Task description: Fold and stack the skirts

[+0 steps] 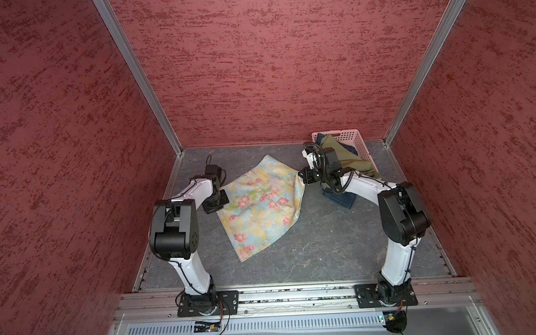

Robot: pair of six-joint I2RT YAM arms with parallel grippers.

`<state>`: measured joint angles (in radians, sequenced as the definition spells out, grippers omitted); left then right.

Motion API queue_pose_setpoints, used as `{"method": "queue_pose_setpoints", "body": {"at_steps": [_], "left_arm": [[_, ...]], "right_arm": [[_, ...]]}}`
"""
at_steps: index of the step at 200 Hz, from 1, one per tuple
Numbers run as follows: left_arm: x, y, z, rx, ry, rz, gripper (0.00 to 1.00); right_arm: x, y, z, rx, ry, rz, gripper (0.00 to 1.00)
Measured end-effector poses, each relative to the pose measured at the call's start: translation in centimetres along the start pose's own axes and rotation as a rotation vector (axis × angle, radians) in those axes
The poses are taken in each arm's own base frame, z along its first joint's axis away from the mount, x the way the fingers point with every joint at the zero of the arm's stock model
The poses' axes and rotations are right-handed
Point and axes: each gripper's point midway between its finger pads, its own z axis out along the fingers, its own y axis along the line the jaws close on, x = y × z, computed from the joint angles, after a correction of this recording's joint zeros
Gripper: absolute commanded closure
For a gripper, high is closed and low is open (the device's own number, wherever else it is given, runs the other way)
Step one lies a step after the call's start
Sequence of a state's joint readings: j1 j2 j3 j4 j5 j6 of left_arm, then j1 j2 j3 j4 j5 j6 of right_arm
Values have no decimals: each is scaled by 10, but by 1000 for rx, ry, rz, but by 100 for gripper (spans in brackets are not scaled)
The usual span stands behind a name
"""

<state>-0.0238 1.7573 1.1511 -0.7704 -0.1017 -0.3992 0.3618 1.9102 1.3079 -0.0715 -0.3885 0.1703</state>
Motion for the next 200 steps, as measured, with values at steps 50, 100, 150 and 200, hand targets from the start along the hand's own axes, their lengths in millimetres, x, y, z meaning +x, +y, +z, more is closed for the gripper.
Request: {"method": "queue_pose_setpoints", "body": {"at_steps": [50,100,150,200], "left_arm": [[51,4,-13,70,28,-60,100],[46,-4,-58,136,-77,-73,35],[-42,6,-45,91,-161,-152,33],[-60,-4,0,96,-129,-118,35]], "right_arm": [[0,0,19,-32,19,-52,100],[0,13,24,-83,22,-101,100],[9,25,14,-115,14,-109,100],[3,42,5,-158,-17,-114,100]]}}
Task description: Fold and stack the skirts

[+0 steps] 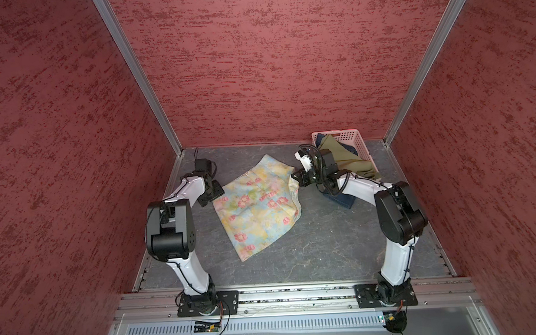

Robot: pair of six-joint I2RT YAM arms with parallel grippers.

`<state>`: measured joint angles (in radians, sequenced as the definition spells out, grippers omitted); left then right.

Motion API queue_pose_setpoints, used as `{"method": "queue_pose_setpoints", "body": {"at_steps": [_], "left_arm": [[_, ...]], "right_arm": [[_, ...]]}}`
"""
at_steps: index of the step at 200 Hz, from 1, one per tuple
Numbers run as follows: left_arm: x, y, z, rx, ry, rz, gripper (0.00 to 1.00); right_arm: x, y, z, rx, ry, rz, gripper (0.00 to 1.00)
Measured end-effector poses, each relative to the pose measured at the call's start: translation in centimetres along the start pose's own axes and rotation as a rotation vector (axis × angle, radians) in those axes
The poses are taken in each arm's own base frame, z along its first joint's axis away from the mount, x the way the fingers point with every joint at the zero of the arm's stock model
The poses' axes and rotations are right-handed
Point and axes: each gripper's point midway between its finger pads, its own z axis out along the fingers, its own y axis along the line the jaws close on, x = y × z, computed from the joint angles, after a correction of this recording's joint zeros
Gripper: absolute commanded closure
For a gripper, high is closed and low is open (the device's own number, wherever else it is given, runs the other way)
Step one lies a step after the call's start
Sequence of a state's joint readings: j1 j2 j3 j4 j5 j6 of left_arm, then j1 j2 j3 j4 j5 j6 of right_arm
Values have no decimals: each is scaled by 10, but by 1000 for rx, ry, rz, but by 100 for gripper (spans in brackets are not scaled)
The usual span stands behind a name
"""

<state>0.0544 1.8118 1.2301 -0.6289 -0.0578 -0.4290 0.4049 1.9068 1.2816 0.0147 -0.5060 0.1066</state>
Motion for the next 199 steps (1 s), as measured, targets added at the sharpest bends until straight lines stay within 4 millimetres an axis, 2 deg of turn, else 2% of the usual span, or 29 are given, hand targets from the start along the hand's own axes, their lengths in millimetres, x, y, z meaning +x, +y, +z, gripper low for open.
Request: {"method": "queue_pose_setpoints", "body": {"at_steps": [23,47,66,103,127,157,187,191,199], "left_arm": [[-3,-4,8,19,-7,6,45],[-5,-8,18,37,-7,1,80],[-5,-9,26,37,2,0,100],[-4,-9,28,34,5,-2,100],[2,-3,17,30,-1,-26,100],[32,15,-15,36,-8,-81,100],[79,38,-46,62,2,-152,100],[85,40,-49,67,6,-161,92],[98,45,-56,74,14,-178,69]], "right_arm": [[-4,8,-1,-16,-10,-7,100],[-8,10,-2,-19,-22,-11,100],[-8,10,-2,-19,-23,-10,100],[-7,9,-2,-15,-21,-11,100],[-5,6,-2,3,-13,-20,100],[-5,2,-2,30,2,-47,100],[-20,0,2,42,-10,-110,100],[-22,-1,3,44,-9,-119,100],[-24,-2,4,48,-10,-137,100]]}}
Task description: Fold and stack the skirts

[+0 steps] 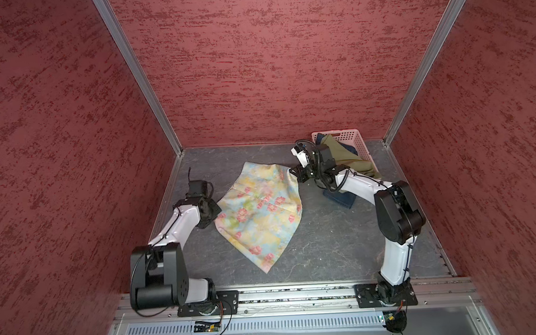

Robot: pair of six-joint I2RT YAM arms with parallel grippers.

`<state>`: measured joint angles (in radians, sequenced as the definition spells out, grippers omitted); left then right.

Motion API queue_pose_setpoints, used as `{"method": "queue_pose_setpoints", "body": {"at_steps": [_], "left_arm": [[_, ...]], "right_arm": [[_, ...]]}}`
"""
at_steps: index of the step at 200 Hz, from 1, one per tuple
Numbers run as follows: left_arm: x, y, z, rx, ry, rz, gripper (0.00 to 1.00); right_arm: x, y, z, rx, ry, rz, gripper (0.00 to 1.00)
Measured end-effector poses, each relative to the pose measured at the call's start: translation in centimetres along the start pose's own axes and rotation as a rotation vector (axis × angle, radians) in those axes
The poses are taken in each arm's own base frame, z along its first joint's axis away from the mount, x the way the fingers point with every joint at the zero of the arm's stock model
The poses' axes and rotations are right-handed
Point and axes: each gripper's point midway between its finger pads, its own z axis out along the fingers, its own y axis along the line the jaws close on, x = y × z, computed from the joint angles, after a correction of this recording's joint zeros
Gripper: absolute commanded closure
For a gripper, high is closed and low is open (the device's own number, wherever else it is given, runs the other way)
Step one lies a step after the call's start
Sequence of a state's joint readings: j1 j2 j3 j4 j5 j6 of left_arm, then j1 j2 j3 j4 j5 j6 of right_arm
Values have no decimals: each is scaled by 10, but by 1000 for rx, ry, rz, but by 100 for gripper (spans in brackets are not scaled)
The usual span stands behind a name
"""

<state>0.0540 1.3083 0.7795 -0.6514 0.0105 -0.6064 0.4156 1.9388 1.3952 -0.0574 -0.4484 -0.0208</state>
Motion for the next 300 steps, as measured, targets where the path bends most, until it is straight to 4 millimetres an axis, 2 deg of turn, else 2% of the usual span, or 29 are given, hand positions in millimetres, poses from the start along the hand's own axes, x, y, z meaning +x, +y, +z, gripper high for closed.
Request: {"method": "queue_pose_setpoints", "body": {"at_steps": [5,22,30,47,68,76,89,100,109,136,150,172,192,216,251,300], "left_arm": [[8,3,-5,7,6,-6,58],[23,9,-25,38,-7,-27,36],[24,7,-39,64,-32,-24,29],[13,-5,-72,133,-113,-21,25],[-19,-35,-112,213,-216,23,25],[-34,-50,-121,236,-238,47,25],[-55,-76,-123,260,-241,88,27],[-72,-100,-110,265,-212,130,28],[-86,-124,-98,277,-194,171,32],[-113,-180,-21,241,-78,272,38],[-118,-197,16,229,-31,292,36],[-118,-207,61,207,23,309,31],[-119,-209,82,210,52,303,28],[-124,-215,99,241,65,293,28],[-127,-223,119,286,74,265,32],[-134,-235,135,365,77,215,38]], "right_arm": [[-1,-1,1,1,1,-12,100],[-3,-3,5,4,2,-44,100],[-4,-4,7,3,3,-59,100],[-3,-4,9,-1,5,-82,100],[-3,-2,9,-15,6,-103,100],[-3,0,9,-23,3,-110,100],[-5,1,9,-31,-3,-118,100],[-6,3,10,-40,-12,-123,100],[-6,4,10,-45,-21,-127,100],[6,5,13,-57,-13,-115,100],[12,5,14,-61,-6,-105,100],[16,8,16,-70,-7,-99,100],[14,11,16,-76,-16,-103,100],[12,13,17,-78,-26,-110,100],[10,13,17,-79,-31,-114,100],[10,14,17,-80,-34,-116,100]]}}
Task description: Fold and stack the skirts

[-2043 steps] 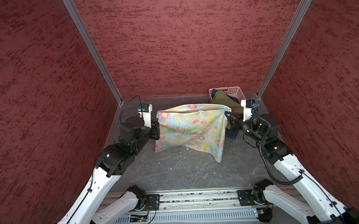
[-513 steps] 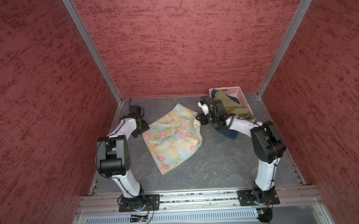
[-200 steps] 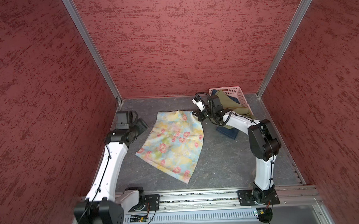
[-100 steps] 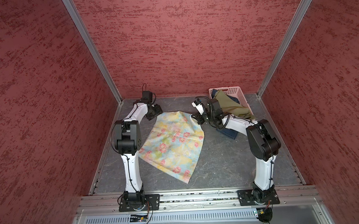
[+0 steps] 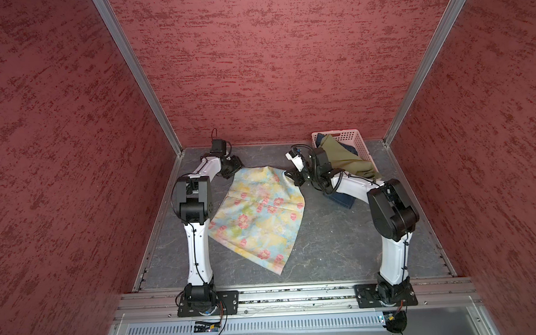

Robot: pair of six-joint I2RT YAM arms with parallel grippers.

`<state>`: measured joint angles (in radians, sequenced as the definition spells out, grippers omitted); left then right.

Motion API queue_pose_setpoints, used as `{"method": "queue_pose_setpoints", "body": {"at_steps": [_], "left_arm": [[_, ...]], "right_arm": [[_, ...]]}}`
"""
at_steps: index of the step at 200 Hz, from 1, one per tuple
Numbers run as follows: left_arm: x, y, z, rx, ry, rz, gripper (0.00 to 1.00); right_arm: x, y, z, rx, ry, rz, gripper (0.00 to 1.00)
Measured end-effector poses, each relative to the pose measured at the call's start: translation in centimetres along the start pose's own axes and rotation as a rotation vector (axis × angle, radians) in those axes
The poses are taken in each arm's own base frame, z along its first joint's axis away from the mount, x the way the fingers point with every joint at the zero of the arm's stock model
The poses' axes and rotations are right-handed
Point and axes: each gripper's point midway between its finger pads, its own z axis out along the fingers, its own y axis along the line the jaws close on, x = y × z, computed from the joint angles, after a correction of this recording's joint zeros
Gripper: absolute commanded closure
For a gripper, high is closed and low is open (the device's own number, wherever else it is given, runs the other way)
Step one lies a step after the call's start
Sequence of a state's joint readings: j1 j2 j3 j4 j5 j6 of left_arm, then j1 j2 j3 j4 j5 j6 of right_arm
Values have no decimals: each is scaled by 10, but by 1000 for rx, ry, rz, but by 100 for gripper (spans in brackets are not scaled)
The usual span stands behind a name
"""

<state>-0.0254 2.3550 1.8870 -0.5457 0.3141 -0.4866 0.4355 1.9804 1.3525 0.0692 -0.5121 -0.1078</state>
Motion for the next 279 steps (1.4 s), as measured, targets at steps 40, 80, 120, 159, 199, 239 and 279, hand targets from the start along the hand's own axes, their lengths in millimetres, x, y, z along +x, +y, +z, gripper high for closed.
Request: {"method": "queue_pose_setpoints", "body": {"at_steps": [40,80,120,159,199,239,279], "left_arm": [[-4,-7,4,42,-5,-24,64],[-8,-19,4,103,-12,-43,96],[-15,-29,3,151,-30,-58,100],[-19,-25,-9,171,-57,-61,100],[-31,-20,-64,203,-144,-54,100],[-39,-24,-135,264,-282,-28,100],[-25,-13,-174,276,-349,-30,100]], "right_arm": [[-2,0,0,1,-9,-1,100],[-3,0,0,1,-12,8,100],[-4,-3,2,11,-7,13,100],[-24,-13,7,47,-26,-33,100],[-66,-21,8,76,-86,-108,100],[-82,-21,5,87,-113,-167,100],[-79,-15,-8,97,-113,-193,100]]}}
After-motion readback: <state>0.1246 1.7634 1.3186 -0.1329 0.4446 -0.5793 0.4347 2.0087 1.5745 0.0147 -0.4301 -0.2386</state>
